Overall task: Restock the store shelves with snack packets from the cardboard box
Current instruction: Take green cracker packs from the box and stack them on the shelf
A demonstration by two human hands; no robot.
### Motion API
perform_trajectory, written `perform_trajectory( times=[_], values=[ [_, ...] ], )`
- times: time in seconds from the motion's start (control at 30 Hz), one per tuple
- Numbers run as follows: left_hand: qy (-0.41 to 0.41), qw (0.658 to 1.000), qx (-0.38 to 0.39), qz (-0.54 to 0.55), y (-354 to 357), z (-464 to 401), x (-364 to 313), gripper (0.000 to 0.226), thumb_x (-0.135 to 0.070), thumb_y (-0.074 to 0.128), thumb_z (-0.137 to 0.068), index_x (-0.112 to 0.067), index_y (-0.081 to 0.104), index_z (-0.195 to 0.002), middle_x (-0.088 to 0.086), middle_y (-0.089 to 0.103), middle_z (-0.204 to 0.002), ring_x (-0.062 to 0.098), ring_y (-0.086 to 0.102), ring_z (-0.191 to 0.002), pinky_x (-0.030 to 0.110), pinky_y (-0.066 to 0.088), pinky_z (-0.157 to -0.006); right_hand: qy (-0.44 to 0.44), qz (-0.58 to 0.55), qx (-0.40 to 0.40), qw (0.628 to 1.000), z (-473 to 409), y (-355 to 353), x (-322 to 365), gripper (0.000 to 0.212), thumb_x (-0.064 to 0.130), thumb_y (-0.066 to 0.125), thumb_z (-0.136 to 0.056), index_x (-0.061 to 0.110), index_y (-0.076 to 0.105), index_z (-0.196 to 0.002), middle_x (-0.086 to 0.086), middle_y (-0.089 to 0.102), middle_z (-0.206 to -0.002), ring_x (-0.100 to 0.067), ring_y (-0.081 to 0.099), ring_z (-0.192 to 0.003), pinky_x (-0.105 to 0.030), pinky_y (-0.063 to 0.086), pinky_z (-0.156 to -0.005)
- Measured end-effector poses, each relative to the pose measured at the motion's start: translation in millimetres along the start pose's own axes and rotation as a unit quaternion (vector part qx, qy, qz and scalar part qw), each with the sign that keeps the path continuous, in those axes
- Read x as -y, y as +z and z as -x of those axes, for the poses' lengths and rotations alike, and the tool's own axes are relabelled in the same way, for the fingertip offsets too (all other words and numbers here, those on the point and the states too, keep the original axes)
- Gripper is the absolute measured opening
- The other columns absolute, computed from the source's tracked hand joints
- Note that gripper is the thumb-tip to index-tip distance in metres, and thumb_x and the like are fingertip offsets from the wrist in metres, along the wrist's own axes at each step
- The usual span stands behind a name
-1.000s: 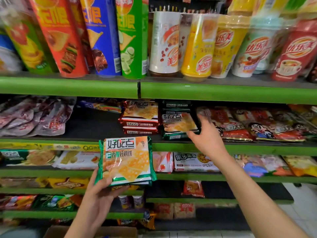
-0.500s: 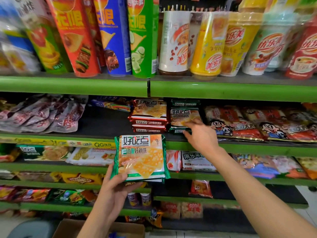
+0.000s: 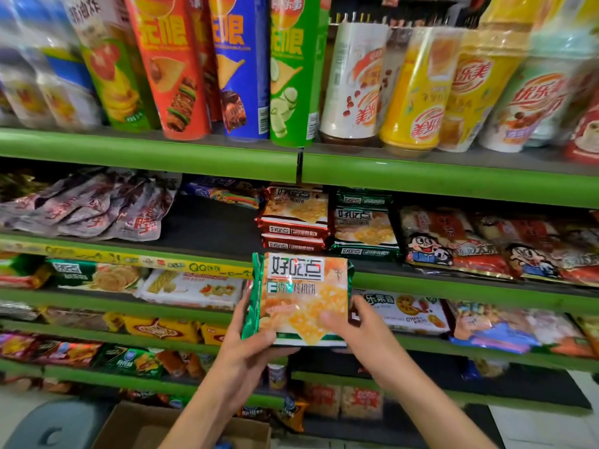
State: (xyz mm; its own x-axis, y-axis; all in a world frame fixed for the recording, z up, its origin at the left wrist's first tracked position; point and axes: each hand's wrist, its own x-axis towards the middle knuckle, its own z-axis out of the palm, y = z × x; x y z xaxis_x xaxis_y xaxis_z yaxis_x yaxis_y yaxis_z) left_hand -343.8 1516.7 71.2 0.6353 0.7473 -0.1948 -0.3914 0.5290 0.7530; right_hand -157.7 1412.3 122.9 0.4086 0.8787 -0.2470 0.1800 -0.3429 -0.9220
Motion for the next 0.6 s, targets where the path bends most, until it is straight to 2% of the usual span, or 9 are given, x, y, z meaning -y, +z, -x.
perform_trajectory(
  times=[0.07,0.13,0.2,0.27,0.33,0.4,0.47,0.53,0.6],
  values=[
    [-0.021,0.999,0.019,0.017,1,1,0,0.101,-0.011,0.085,-0.059,-0.033,0.042,-0.148,0.015,0.067,-0.130,0.041,0.066,-0.115,0.048,0.061,-0.077,0.004,-0.033,-0.004,0.999,1,3,-5,0.122,0.087,0.073,-0.050,0.033,0.033,-0.152,0.011,0.048,-0.150,-0.016,0.044,-0.139,-0.050,0.036,-0.115],
    [-0.043,0.998,0.038,0.031,1,2,-6,0.078,-0.027,0.080,-0.068,-0.025,0.056,-0.141,0.017,0.065,-0.133,0.041,0.064,-0.118,0.053,0.059,-0.081,0.008,-0.073,-0.004,0.997,2,-1,-8,0.123,0.082,0.081,-0.045,0.033,0.037,-0.149,0.009,0.053,-0.146,-0.018,0.047,-0.138,-0.051,0.036,-0.115],
    [-0.072,0.996,0.047,-0.008,2,0,-13,0.060,-0.043,0.075,-0.072,-0.021,0.070,-0.127,0.016,0.065,-0.133,0.038,0.064,-0.119,0.051,0.058,-0.087,0.018,-0.104,-0.002,0.994,3,-5,-9,0.114,0.074,0.087,-0.046,0.028,0.046,-0.142,0.007,0.062,-0.138,-0.021,0.053,-0.132,-0.052,0.038,-0.113],
    [-0.079,0.994,0.035,-0.062,1,-6,-16,0.067,-0.047,0.082,-0.065,-0.015,0.072,-0.123,0.018,0.067,-0.131,0.036,0.065,-0.119,0.047,0.057,-0.092,0.027,-0.118,0.008,0.993,4,-8,-9,0.098,0.064,0.090,-0.052,0.017,0.053,-0.131,0.001,0.068,-0.129,-0.023,0.060,-0.124,-0.052,0.040,-0.111],
    [-0.070,0.992,0.023,-0.103,0,-11,-18,0.079,-0.046,0.092,-0.056,-0.011,0.070,-0.123,0.019,0.068,-0.128,0.037,0.065,-0.118,0.047,0.055,-0.094,0.019,-0.145,0.024,0.989,5,-10,-10,0.072,0.047,0.089,-0.064,0.010,0.058,-0.117,-0.003,0.074,-0.115,-0.023,0.068,-0.111,-0.050,0.042,-0.109],
    [-0.060,0.989,-0.005,-0.137,-1,-15,-20,0.086,-0.048,0.097,-0.046,-0.013,0.071,-0.120,0.016,0.071,-0.124,0.038,0.065,-0.117,0.048,0.053,-0.089,0.014,-0.182,0.026,0.983,7,-12,-10,0.058,0.034,0.084,-0.068,0.006,0.060,-0.112,-0.007,0.075,-0.110,-0.025,0.071,-0.105,-0.046,0.046,-0.105],
    [-0.049,0.985,-0.028,-0.161,-2,-16,-20,0.082,-0.051,0.098,-0.041,-0.021,0.074,-0.113,0.011,0.074,-0.118,0.036,0.066,-0.114,0.045,0.056,-0.077,0.019,-0.224,0.021,0.974,7,-15,-9,0.050,0.025,0.081,-0.068,0.003,0.059,-0.107,-0.011,0.075,-0.108,-0.028,0.072,-0.101,-0.043,0.052,-0.096],
    [-0.039,0.987,-0.030,-0.153,-1,-15,-20,0.078,-0.049,0.096,-0.049,-0.020,0.071,-0.117,0.011,0.074,-0.117,0.032,0.071,-0.108,0.038,0.060,-0.067,0.025,-0.256,0.010,0.966,7,-17,-10,0.043,0.023,0.079,-0.069,0.004,0.054,-0.100,-0.010,0.076,-0.103,-0.027,0.073,-0.095,-0.043,0.054,-0.089],
    [-0.033,0.990,-0.031,-0.132,-1,-15,-21,0.071,-0.040,0.091,-0.060,-0.015,0.068,-0.122,0.015,0.073,-0.119,0.033,0.072,-0.106,0.038,0.061,-0.068,0.022,-0.274,-0.004,0.961,6,-22,-12,0.040,0.023,0.076,-0.069,0.008,0.050,-0.095,-0.006,0.076,-0.096,-0.025,0.073,-0.088,-0.042,0.054,-0.084]
  ],
)
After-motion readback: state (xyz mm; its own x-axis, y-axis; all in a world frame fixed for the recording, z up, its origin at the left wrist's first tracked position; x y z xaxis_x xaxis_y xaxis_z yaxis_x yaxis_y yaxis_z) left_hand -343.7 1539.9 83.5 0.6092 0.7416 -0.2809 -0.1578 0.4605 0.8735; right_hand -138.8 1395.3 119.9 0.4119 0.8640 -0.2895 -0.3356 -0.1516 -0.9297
